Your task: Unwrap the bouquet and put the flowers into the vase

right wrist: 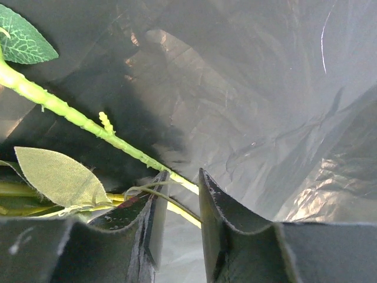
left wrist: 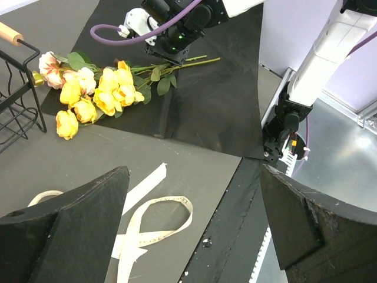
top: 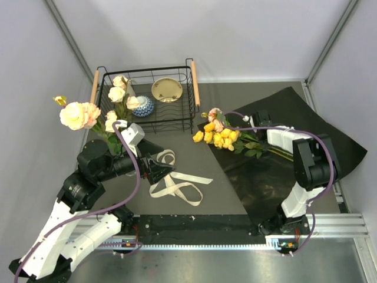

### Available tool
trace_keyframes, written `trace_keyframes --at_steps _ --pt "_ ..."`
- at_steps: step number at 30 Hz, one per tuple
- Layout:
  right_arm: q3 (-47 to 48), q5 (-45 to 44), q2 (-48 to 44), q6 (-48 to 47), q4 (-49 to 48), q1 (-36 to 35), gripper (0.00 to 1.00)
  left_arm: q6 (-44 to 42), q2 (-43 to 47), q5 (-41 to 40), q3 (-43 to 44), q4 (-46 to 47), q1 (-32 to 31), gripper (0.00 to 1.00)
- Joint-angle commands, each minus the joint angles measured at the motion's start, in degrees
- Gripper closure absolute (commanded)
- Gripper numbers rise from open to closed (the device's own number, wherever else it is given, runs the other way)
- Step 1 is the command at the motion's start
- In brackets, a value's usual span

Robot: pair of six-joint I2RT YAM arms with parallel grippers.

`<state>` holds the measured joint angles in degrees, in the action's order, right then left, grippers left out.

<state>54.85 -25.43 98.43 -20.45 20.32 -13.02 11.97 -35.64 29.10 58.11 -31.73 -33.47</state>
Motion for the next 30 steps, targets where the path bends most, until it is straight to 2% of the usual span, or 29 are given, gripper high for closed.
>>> trace_keyframes --at_steps 1,11,15,16,20,22,26,30 --pt "1.6 5.4 1.2 0.2 -2.1 -1.2 0.7 -0.6 0.1 -0.6 0.5 0.9 0.0 0.03" --pt "1.9 7.3 1.9 -1.3 -2.6 -2.3 0.66 -0.1 0.5 -1.8 0.3 0.4 0.0 0.03" --pt "2.6 7.0 3.8 -2.9 -4.4 -2.3 0.67 -0.1 0.2 -2.0 0.5 0.3 0.1 0.03" --pt "2.6 7.2 4.7 -3.4 -4.9 -2.3 0.69 -0.1 0.1 -2.0 0.6 0.2 0.0 0.03" --pt "3.5 7.0 6.7 -5.9 -5.3 -2.2 0.85 -0.4 0.4 -2.6 1.2 -0.8 0.0 0.03" --pt "3.5 6.0 6.9 -6.9 -6.3 -2.3 0.9 -0.5 1.0 -3.2 1.0 -1.0 0.0 0.03" --pt "2.9 2.1 3.7 -8.5 -8.4 -2.5 1.0 -0.6 1.0 -3.4 1.0 -1.4 0.1 0.03" --pt "2.7 -1.5 -2.6 -9.3 -9.7 -2.5 1.0 -0.5 0.5 -3.3 1.0 -1.1 0.0 0.03"
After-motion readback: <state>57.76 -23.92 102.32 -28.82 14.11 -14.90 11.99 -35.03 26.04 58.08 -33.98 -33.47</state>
